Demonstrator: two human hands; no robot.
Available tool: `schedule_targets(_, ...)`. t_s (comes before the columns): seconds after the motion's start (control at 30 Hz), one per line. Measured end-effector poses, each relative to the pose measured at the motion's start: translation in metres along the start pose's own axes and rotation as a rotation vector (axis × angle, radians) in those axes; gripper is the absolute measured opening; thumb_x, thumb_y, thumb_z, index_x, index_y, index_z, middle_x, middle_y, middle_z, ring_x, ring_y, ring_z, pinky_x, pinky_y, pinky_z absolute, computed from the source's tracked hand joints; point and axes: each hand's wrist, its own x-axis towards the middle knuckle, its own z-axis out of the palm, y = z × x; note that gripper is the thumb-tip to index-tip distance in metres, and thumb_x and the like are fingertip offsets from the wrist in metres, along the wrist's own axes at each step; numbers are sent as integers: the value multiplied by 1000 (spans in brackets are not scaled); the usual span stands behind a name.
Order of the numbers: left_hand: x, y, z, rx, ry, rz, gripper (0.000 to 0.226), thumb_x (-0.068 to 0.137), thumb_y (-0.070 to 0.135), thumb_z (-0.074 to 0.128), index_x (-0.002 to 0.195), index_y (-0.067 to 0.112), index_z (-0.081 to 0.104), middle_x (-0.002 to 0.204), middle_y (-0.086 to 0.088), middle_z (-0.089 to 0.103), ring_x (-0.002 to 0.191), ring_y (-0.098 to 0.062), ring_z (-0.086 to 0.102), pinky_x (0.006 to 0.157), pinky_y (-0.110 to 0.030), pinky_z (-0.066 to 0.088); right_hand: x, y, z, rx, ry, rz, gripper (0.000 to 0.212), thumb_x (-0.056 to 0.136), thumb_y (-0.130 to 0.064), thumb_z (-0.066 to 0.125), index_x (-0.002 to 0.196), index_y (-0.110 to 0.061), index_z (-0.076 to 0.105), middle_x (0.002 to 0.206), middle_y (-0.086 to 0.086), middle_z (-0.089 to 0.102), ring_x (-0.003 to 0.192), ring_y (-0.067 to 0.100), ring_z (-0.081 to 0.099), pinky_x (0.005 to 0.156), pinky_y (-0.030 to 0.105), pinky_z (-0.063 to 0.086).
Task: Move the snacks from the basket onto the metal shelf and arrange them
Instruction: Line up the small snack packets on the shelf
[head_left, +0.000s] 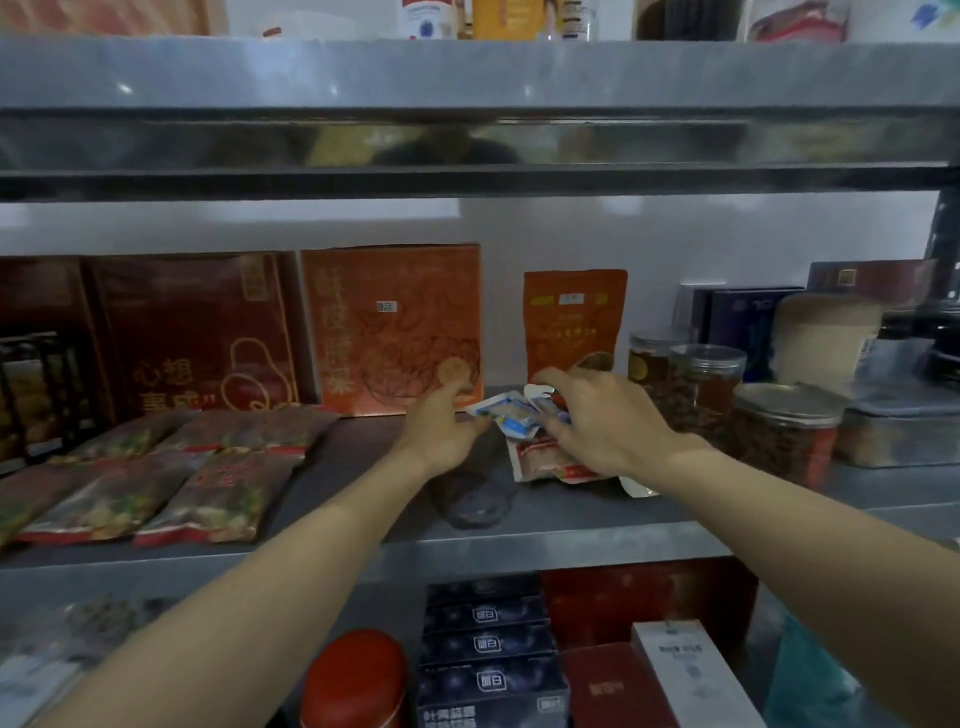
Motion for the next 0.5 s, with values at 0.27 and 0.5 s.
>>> schedule_targets(0.27,39,-10,26,-397,-19,-246,6,86,25,72,90,22,69,92,-3,65,81,-18,57,72,-27,44,28,11,21,53,-219,26,44,94,-41,57,137,-34,50,125,4,62,107,26,59,85,41,53)
schedule_targets(0.5,58,-7,41,-533,-21,-370,15,76,0,79,74,12,69,94,-11,71,88,-22,67,85,-35,57,38,19,31,73,-281,77,35,93,-39,59,128,-33,57,116,1,63,102,22,59,78,34,49)
